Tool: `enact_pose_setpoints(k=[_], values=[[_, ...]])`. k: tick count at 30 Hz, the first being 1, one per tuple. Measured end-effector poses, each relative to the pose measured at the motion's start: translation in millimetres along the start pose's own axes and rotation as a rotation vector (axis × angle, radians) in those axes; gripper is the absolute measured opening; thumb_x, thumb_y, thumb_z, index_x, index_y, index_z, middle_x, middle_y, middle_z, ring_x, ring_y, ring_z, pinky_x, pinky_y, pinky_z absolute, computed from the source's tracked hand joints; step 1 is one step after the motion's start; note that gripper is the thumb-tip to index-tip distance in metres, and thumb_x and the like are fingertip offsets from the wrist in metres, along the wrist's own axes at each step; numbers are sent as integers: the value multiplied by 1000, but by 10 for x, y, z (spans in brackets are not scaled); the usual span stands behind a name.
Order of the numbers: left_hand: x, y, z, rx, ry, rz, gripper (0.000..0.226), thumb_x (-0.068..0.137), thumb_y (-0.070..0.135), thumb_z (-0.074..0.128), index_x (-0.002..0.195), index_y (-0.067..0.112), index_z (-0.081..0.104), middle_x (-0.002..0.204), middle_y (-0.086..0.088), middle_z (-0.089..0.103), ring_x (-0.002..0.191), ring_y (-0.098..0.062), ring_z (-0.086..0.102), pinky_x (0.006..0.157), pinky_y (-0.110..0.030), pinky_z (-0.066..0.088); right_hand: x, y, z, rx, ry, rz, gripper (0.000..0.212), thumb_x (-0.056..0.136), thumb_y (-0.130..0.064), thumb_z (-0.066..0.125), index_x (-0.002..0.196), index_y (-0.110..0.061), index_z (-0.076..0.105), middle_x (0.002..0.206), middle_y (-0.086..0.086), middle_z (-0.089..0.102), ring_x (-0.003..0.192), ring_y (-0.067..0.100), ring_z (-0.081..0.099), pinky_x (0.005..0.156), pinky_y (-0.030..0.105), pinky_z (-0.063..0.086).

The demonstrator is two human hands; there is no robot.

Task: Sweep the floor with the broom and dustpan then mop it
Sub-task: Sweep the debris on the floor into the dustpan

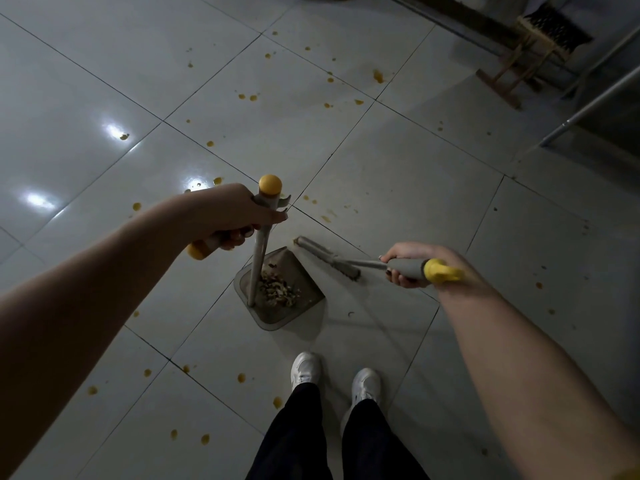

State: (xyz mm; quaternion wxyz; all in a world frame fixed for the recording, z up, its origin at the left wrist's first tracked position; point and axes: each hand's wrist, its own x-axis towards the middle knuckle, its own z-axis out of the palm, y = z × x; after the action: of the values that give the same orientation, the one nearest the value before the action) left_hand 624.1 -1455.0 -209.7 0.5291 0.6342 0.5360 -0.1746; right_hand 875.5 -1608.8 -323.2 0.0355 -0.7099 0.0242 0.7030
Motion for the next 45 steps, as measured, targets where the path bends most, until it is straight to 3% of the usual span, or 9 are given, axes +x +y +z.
enact_pose_setpoints(k=[5,10,15,21,27,36,45], values=[[18,12,-2,13,-4,11,37,81,41,65,85,4,62,42,3,47,30,-7,40,34,-17,37,73,38,220,-47,-102,85,41,99,-31,37,65,-9,43,37,1,47,24,8,44,28,10,35],[32,9,-7,20,-1,3,38,80,43,65,81,5,60,36,4,46,29,-7,40,34,-16,38,-156,22,-105,-84,-154,175,65,97,-37,40,43,-4,54,41,0,47,26,7,46,27,12,34],[26,-12,5,9,-3,-11,36,81,41,65,83,5,62,39,3,44,29,-6,39,33,-17,35,-246,14,-155,-113,-55,107,43,98,-34,40,65,-7,48,43,0,49,26,8,45,27,11,35],[-4,8,12,22,-6,-18,35,82,40,64,84,5,60,48,0,44,30,-7,39,33,-17,36,-241,13,-251,-60,51,31,35,97,-29,41,70,-7,47,41,2,51,26,9,46,28,11,38],[-25,59,40,35,-16,-26,34,83,39,64,81,5,58,49,-1,44,34,-8,38,34,-17,35,-164,161,-291,54,40,27,36,99,-29,40,72,-6,45,41,4,51,25,9,47,28,11,38],[-183,94,71,103,-122,-19,46,82,40,64,102,0,59,46,0,43,35,-9,38,37,-19,36,-23,664,-298,264,58,32,42,98,-30,41,66,-4,46,36,4,49,23,11,46,26,11,37],[-289,153,177,215,-185,-1,38,81,41,65,80,5,55,38,3,41,31,-9,36,36,-17,35,269,1249,120,633,89,-46,24,98,-20,35,77,-8,40,35,7,49,22,14,47,29,14,40]])
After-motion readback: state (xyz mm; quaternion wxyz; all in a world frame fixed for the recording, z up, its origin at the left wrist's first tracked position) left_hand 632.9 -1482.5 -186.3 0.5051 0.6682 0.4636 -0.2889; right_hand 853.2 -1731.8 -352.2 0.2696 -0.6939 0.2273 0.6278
